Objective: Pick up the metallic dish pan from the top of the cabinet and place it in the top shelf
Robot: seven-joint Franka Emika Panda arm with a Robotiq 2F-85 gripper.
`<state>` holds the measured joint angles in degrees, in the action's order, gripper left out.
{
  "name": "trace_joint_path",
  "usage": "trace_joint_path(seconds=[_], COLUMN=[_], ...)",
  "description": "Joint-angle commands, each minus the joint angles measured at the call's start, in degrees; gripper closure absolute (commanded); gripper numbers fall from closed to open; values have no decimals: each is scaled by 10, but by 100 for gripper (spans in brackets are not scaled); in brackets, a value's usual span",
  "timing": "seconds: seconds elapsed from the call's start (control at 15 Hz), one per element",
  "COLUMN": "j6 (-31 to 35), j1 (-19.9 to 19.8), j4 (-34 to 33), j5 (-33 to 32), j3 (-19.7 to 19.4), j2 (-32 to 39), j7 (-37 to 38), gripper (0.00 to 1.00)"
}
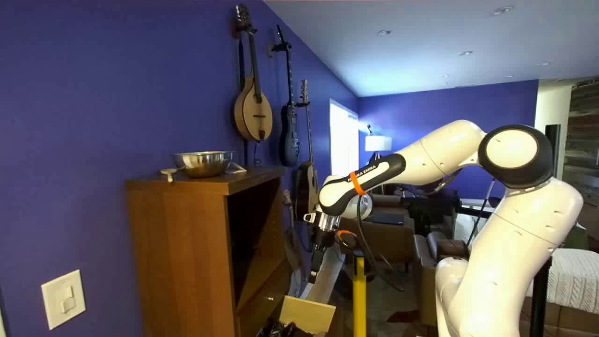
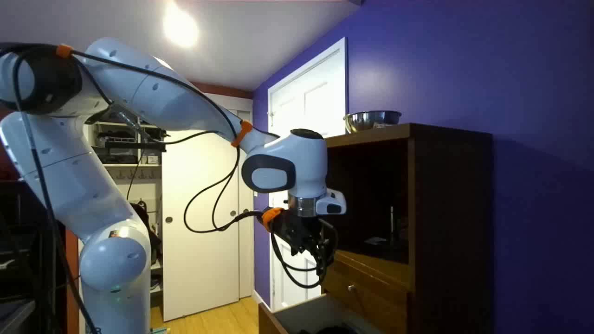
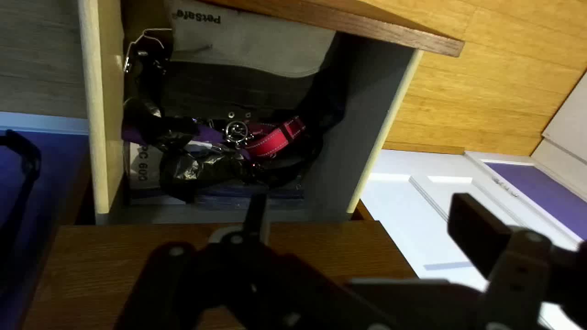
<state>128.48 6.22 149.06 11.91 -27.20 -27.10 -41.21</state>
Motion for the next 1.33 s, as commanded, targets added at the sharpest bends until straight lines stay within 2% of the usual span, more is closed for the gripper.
trace_joint_path(seconds=[0.0, 0.6, 0.8, 1.0, 1.27], j6=[-4, -4, -32, -101, -224], j1=[-29, -29, -54, -90, -122], j4=[-1, -1, -30, -75, -160], j5=[18, 18, -2, -22, -15], j3=[28, 28, 50, 62, 62], j2=[7, 7, -1, -8, -12], j7=[-13, -13, 11, 31, 51], gripper=[0, 0, 0, 0, 0])
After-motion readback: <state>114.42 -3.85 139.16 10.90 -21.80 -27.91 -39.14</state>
